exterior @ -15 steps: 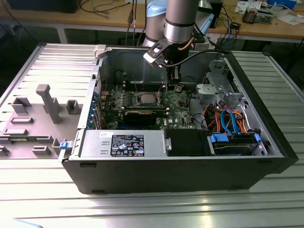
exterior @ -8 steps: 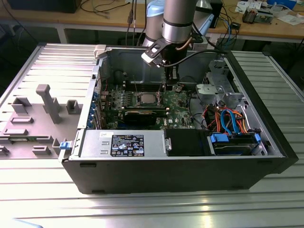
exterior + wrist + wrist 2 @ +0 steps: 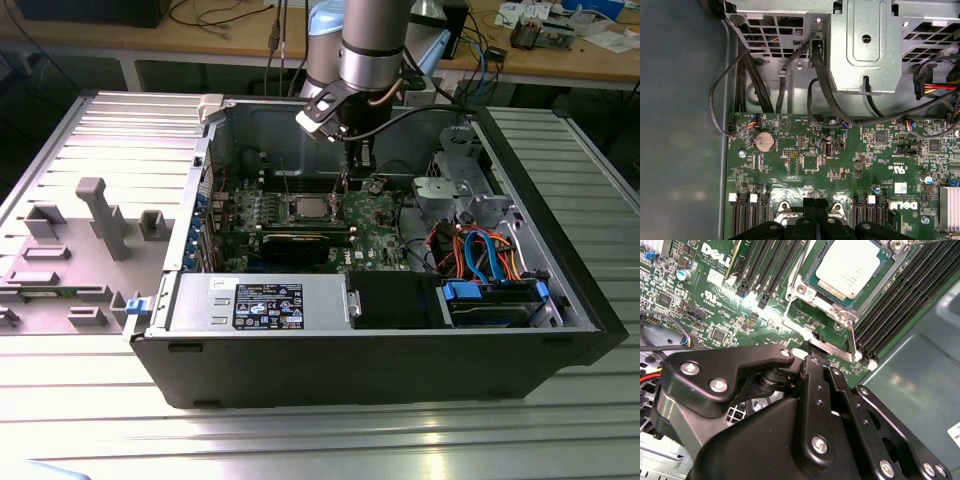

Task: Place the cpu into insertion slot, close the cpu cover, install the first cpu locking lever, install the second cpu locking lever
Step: 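Close the cpu cover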

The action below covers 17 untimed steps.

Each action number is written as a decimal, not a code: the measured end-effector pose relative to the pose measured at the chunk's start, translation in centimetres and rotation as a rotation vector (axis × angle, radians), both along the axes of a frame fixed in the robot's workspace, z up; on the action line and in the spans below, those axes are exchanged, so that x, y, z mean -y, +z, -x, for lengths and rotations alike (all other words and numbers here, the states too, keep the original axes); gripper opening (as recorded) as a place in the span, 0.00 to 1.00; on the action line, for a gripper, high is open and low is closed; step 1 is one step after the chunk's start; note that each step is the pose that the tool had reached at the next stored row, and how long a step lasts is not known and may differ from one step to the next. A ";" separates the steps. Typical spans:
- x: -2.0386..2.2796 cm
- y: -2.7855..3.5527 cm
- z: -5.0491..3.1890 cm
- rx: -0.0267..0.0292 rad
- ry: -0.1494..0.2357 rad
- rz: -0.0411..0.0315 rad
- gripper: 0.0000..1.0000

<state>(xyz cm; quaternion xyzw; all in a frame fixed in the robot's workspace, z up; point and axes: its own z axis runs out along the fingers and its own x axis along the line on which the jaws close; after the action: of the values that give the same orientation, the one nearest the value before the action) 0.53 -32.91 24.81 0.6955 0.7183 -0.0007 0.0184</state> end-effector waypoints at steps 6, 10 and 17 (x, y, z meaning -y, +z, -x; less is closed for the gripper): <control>0.00 -0.02 0.09 -0.0001 0.000 0.0000 0.11; 0.00 -0.04 0.15 -0.0001 0.000 0.0000 0.11; 0.00 -0.09 0.38 -0.0006 0.000 0.0000 0.11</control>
<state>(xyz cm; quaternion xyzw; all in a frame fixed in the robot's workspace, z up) 0.15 -32.91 24.71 0.6955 0.7183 -0.0009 0.0182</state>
